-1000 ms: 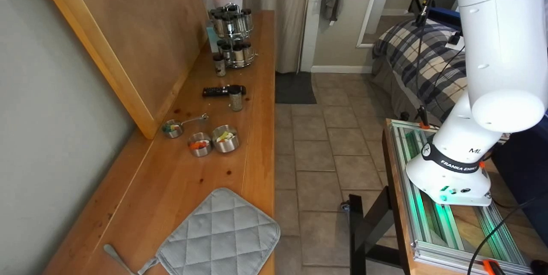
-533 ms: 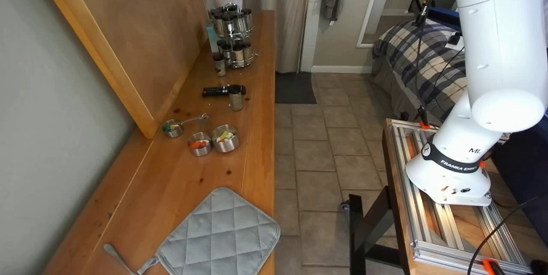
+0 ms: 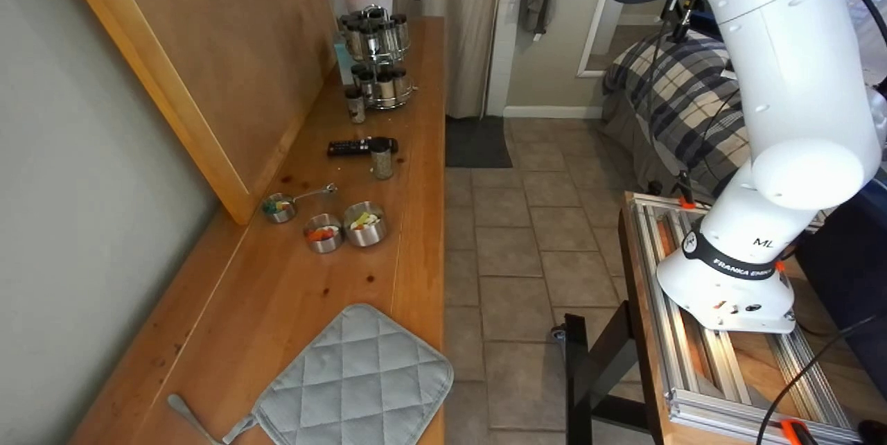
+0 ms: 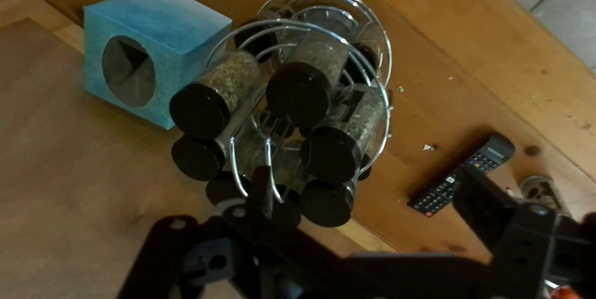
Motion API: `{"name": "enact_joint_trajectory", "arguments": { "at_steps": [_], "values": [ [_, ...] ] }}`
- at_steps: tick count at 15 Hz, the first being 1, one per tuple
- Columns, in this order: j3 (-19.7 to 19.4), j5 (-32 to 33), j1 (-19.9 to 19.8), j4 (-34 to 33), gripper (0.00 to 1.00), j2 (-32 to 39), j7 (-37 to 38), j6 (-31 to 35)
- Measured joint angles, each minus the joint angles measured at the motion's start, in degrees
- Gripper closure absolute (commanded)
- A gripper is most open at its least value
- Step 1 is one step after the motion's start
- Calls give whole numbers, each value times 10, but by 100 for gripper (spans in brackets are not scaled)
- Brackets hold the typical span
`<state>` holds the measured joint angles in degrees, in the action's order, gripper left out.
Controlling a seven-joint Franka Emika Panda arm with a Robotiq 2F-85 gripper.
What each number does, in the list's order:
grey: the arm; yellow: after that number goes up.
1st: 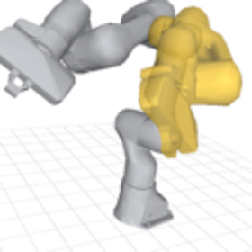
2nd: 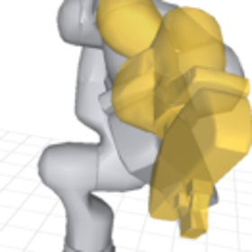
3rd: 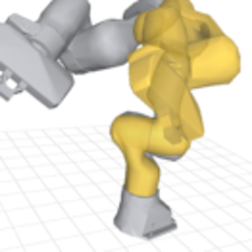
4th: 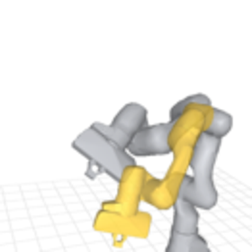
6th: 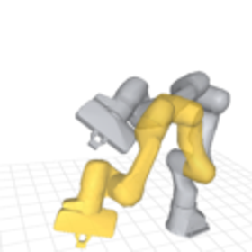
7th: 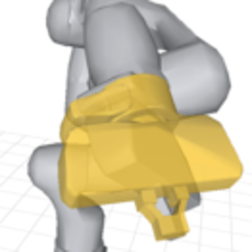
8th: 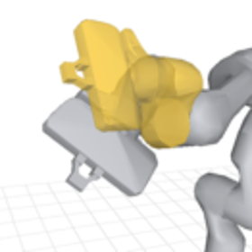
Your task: Move the seasoning rack to the left, pick up the container on the left and put it on the bottom compartment of the seasoning rack
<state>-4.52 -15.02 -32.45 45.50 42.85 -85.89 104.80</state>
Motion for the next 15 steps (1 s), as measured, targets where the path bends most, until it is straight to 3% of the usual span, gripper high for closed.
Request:
{"name": "enact_joint_trajectory", "arguments": {
  "at_steps": [6, 10, 12, 14, 15],
  "values": [
    [72, -50, -51, -88, 6, 77, -3, 12],
    [102, -80, -66, -114, 24, 111, -3, 34],
    [116, -90, -70, -122, 48, 125, -3, 42],
    [130, -99, -75, -130, 54, 136, -4, 49],
    [136, -103, -78, -132, 63, 141, -5, 53]
  ]
}}
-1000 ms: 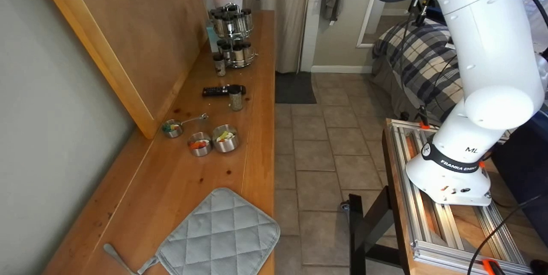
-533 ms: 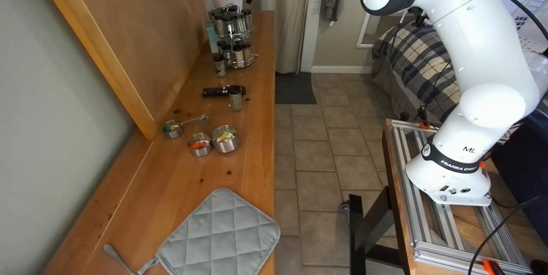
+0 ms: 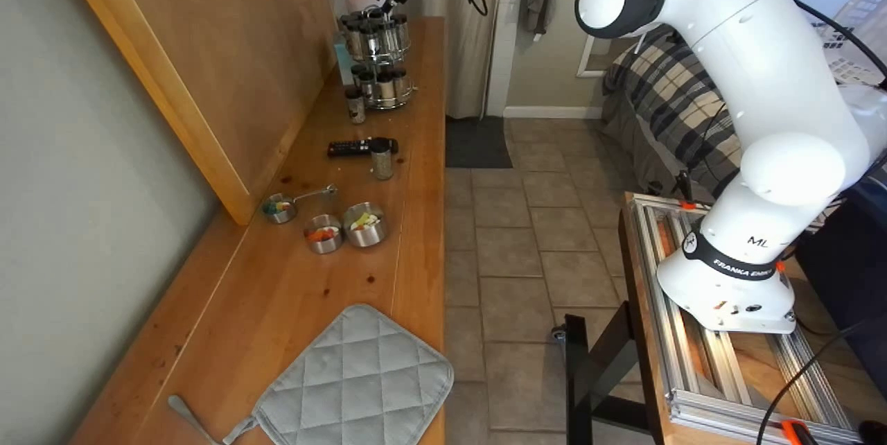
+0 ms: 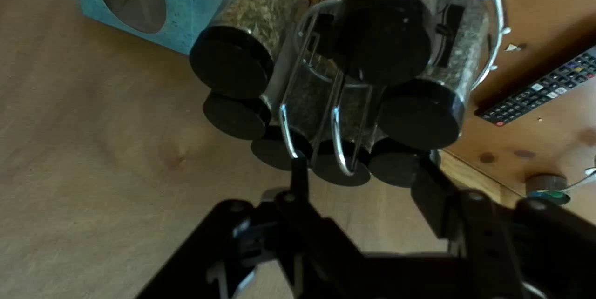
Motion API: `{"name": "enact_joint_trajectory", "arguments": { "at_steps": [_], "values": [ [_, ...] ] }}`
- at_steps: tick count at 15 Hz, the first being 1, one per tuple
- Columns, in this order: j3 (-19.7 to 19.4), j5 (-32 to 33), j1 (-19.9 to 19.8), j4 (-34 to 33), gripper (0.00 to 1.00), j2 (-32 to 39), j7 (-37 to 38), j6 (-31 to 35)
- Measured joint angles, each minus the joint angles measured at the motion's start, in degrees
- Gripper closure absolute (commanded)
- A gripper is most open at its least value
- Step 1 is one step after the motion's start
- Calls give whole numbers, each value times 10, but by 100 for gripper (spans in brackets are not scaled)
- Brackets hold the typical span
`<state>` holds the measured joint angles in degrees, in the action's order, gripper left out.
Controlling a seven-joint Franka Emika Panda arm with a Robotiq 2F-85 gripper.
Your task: Move the seasoning rack to the left, pick up the container on the left and put it on the bottom compartment of the seasoning rack
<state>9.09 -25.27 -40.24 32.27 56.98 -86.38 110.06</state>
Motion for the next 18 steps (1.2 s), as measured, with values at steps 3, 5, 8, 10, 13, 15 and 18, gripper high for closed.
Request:
{"name": "enact_joint_trajectory", "arguments": {
  "at_steps": [3, 5, 8, 10, 13, 15, 18],
  "values": [
    [18, -10, -9, -9, 63, 12, -4, 9],
    [29, -16, -16, -12, 60, 18, -8, 11],
    [43, -17, -26, -12, 61, 26, -13, 12],
    [52, -17, -31, -12, 67, 30, -15, 12],
    [63, -17, -36, -12, 90, 34, -19, 12],
    [70, -17, -38, -12, 98, 36, -20, 12],
    [75, -17, -39, -15, 99, 38, -20, 12]
  ]
}}
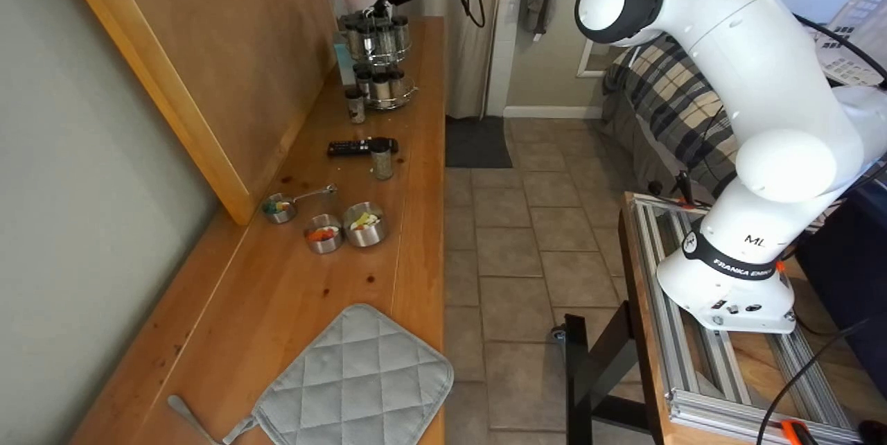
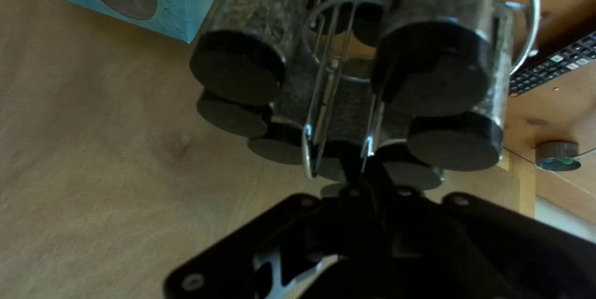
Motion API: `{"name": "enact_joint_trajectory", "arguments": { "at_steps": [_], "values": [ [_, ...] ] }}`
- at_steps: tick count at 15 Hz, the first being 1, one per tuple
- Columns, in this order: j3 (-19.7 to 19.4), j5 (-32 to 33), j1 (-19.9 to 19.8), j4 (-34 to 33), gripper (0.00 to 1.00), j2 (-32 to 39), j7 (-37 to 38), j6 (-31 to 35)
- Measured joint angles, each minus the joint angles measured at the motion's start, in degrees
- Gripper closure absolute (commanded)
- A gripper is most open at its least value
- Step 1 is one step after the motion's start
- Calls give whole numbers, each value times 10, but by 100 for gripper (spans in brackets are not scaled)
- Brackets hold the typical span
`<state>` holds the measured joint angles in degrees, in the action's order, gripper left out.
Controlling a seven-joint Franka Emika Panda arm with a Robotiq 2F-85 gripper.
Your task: Move the seasoning rack to the left, pick up the container on the left and put it on the bottom compartment of the seasoning rack
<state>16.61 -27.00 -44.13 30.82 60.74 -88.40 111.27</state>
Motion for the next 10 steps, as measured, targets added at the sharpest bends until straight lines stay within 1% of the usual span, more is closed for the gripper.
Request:
{"name": "enact_joint_trajectory", "arguments": {
  "at_steps": [1, 10],
  "values": [
    [1, 0, 0, 0, 98, 0, 2, 0],
    [13, 0, -2, 0, 98, 3, 30, -1]
  ]
}}
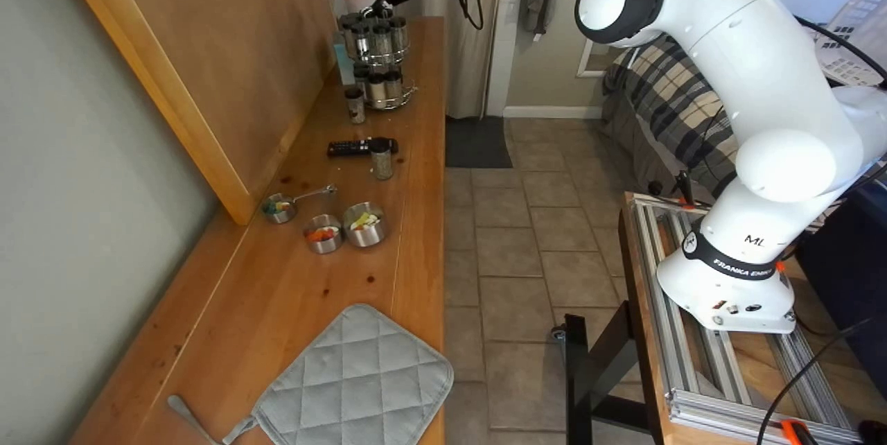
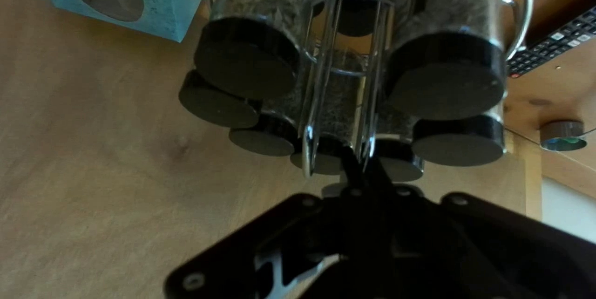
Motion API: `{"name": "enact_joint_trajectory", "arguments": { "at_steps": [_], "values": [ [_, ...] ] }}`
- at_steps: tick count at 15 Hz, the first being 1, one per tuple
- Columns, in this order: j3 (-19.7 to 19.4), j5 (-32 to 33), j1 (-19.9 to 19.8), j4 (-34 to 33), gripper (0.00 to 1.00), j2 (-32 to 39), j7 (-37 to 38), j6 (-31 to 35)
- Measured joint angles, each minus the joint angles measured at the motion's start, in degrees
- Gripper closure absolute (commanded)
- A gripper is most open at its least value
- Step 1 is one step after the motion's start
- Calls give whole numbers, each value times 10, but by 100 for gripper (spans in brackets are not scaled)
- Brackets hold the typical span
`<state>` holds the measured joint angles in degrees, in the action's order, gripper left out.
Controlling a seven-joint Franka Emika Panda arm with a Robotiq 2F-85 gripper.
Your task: Move the seasoning rack to the left, pick up the container on the left and put it on the bottom compartment of the seasoning rack
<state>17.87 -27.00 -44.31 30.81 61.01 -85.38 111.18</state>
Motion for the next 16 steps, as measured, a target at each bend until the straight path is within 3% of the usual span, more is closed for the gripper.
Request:
{"name": "enact_joint_trajectory", "arguments": {
  "at_steps": [16],
  "values": [
    [59, 0, 1, 0, 98, 9, 49, -42]
  ]
}}
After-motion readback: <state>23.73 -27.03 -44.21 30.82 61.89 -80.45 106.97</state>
